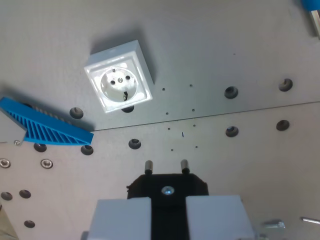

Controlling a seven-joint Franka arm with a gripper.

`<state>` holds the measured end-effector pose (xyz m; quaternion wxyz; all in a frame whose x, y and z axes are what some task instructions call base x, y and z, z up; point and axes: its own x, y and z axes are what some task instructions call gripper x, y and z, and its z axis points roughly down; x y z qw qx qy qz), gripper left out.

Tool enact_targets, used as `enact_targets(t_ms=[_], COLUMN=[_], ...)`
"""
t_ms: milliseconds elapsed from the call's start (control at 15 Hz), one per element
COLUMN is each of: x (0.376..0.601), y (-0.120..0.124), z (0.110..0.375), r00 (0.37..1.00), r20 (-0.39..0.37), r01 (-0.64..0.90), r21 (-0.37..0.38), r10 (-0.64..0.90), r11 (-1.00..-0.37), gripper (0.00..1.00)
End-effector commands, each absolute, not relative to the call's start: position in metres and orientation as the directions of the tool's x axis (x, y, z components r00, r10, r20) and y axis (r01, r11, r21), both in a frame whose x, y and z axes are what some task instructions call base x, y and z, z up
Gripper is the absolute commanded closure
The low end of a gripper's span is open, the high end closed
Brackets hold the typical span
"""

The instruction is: Move above the white socket

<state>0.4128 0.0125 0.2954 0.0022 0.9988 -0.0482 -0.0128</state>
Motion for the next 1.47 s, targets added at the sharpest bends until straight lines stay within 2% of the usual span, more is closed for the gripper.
enact_targets(t_ms=[67, 533, 1467], x=[0.408, 0.405, 0.394], y=[0.017, 0.027, 0.047], z=[0.281, 0.247, 0.177], r00=[0.997, 0.997, 0.980], r20=[0.072, 0.053, 0.063], r01=[-0.004, 0.064, 0.186], r21=[0.000, 0.005, 0.011], r10=[-0.004, 0.065, 0.187], r11=[-1.000, -0.998, -0.982], gripper=[1.00, 1.00, 1.00])
